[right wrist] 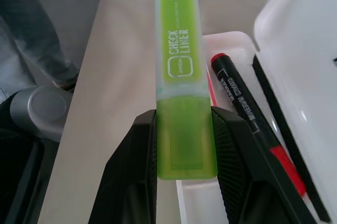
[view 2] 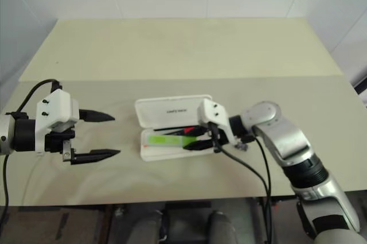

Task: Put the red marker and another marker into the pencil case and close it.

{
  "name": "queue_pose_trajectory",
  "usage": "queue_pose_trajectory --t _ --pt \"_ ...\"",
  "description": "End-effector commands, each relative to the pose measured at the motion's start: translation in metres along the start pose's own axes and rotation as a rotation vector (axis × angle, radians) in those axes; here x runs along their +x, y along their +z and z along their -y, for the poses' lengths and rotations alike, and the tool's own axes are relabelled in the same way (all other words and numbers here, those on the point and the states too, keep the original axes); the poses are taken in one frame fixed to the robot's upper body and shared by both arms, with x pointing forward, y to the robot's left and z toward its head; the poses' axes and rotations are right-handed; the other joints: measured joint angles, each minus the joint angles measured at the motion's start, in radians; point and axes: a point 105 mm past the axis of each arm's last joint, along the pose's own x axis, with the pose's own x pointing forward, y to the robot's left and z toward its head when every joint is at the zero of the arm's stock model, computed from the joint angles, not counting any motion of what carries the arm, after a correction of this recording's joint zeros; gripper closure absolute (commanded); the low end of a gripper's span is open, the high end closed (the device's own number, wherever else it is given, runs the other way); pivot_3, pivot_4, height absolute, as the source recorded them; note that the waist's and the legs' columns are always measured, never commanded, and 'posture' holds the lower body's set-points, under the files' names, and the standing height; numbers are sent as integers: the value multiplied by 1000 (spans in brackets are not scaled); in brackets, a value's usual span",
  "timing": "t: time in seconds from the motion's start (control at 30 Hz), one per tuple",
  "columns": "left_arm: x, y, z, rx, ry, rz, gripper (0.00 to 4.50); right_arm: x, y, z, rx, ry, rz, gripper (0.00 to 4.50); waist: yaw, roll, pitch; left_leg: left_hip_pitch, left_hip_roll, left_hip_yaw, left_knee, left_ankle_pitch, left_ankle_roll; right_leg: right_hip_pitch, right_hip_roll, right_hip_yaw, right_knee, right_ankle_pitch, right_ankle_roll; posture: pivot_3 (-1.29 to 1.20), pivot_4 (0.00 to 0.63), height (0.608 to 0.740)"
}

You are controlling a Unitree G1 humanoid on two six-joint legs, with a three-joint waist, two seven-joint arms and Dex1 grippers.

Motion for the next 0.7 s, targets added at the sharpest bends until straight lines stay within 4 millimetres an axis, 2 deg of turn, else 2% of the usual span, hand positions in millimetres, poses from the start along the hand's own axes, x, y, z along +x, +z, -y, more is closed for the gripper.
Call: queue_pose_trajectory --t 0.03,0.2,0.4,0.6,0.63,0.7 --pt "-5 8 2 41 24 1 0 8 4 7 -32 -21 -14 3408 -1 0 0 0 0 0 0 0 0 0 0 0 1 0 0 0 150 740" --pt "-3 9 6 40 22 2 0 21 1 9 -43 2 -29 3408 -4 0 0 0 1 0 0 0 0 0 1 0 1 0 0 0 150 740" --pt "-2 11 9 37 20 4 0 37 -6 2 -65 44 -61 3408 -3 -1 0 0 1 0 0 0 0 0 1 0 3 0 0 0 150 740" --pt "-1 12 9 35 19 8 0 40 -6 3 -69 52 -64 3408 -3 -1 0 0 1 0 0 0 0 0 1 1 4 0 0 0 150 740" --pt "-1 12 9 35 21 8 0 40 -6 3 -70 52 -65 2687 -3 -1 0 0 1 0 0 0 0 0 1 1 4 0 0 0 150 740" --pt "-1 13 8 37 22 9 0 39 -7 4 -71 47 -68 2028 -3 -1 0 0 1 0 0 0 0 0 1 1 4 0 0 0 150 740"
